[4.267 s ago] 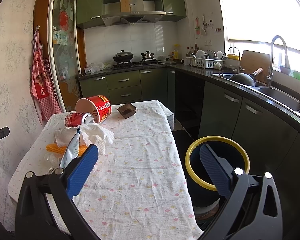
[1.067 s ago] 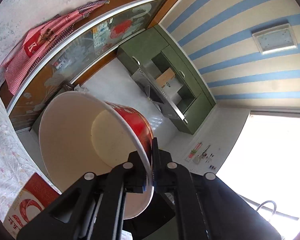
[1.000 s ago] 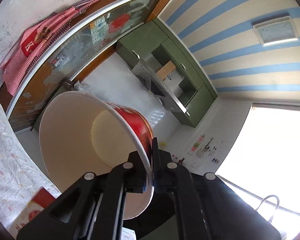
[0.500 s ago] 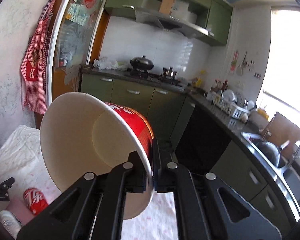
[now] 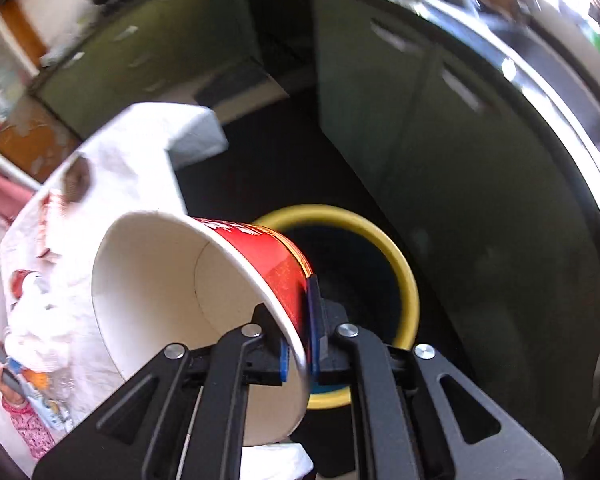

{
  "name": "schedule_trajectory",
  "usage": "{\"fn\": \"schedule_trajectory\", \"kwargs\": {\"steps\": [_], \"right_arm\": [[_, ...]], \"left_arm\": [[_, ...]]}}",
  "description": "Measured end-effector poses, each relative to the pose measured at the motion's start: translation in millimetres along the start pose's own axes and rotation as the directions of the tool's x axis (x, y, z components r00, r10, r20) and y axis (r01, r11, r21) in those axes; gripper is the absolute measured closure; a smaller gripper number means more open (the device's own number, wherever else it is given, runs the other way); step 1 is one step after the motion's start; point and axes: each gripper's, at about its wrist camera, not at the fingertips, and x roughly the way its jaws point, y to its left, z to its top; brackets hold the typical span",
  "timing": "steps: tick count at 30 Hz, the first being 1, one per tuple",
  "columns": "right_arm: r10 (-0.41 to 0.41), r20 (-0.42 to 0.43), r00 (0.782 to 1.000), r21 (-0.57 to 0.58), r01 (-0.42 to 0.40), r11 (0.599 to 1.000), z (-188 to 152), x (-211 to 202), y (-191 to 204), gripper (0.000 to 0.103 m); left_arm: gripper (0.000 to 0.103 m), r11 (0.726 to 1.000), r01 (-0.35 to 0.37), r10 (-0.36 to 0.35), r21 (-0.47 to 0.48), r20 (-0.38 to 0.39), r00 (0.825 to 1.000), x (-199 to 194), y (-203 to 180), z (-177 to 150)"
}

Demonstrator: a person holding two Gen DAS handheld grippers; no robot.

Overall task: Collect trash
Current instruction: 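Carry the red noodle cup to the yellow bin and release it, then grasp the white-and-red milk carton with the left gripper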

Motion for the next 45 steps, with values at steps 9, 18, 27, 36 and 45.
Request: {"fn": "schedule_trajectory", "kwargs": {"steps": [9, 18, 27, 36, 45], "right_arm": [[0.046, -0.110, 0.993, 0.148, -0.029, 0.989, -6.9, 77.8, -51.9, 0.049], [0.094, -0.013, 0.995, 0.075, -0.093, 0.993, -37.1, 49.2, -23.7, 0.043], [0.146, 0.007, 0.989, -0.013, -0.146, 0.989, -68.1, 32.2, 8.7, 0.043], [0.190, 0.053, 0.980, -0.202, -0.176, 0.963, -119.1, -5.6, 55.9, 0.040], [0.250, 0.036, 0.968, -0.336, -0.224, 0.915, -139.7, -5.8, 94.9, 0.040]], "left_arm": [[0.004, 1.000, 0.007, -0.007, 0.020, 0.001, 1.000, 0.1, -9.0, -6.3], [0.004, 1.000, 0.013, -0.012, 0.025, -0.035, 0.999, 5.0, -11.0, -6.7], [0.004, 0.998, 0.058, -0.051, 0.040, -0.164, 0.985, -18.7, -30.7, 33.4], [0.004, 0.970, 0.212, -0.155, 0.119, -0.368, 0.917, -18.0, -132.9, 98.5], [0.004, 0.972, 0.237, -0.173, 0.005, -0.668, 0.724, 82.8, -229.9, 96.7]]}}
